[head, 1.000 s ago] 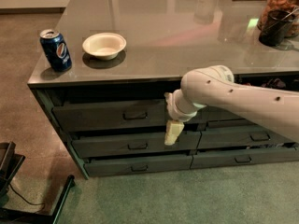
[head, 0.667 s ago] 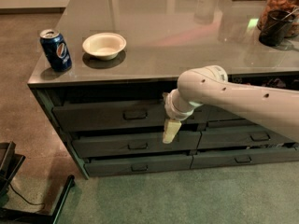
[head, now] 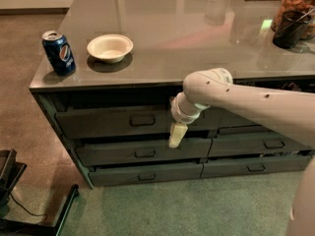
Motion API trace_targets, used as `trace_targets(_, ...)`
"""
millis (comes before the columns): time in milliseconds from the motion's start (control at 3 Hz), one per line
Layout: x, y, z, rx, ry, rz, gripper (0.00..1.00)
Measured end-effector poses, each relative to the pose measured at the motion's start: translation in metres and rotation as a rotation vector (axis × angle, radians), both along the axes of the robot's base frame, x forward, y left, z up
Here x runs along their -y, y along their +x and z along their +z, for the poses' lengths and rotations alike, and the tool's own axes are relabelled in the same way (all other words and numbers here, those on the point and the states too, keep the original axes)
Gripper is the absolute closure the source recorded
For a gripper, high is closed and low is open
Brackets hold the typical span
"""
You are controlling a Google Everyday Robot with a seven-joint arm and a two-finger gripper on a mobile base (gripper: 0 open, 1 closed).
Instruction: Open top drawer
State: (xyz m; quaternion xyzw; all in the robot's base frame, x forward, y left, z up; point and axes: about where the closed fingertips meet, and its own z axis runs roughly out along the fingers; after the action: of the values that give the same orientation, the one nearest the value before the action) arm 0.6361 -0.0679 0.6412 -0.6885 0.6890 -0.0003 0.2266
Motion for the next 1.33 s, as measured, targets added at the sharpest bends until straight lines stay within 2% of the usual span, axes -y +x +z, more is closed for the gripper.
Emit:
trace_targets(333, -0.0043, 0.0092, -0.0109, -0.027, -0.008, 0.018, 0.00)
trace_targets(667, -0.0045, 0.0097, -0.0113, -0.028, -0.008, 0.018, 0.18)
trace_targets(1333, -0.0046, 0.0093, -0.0064, -0.029, -0.008, 0.019, 0.64)
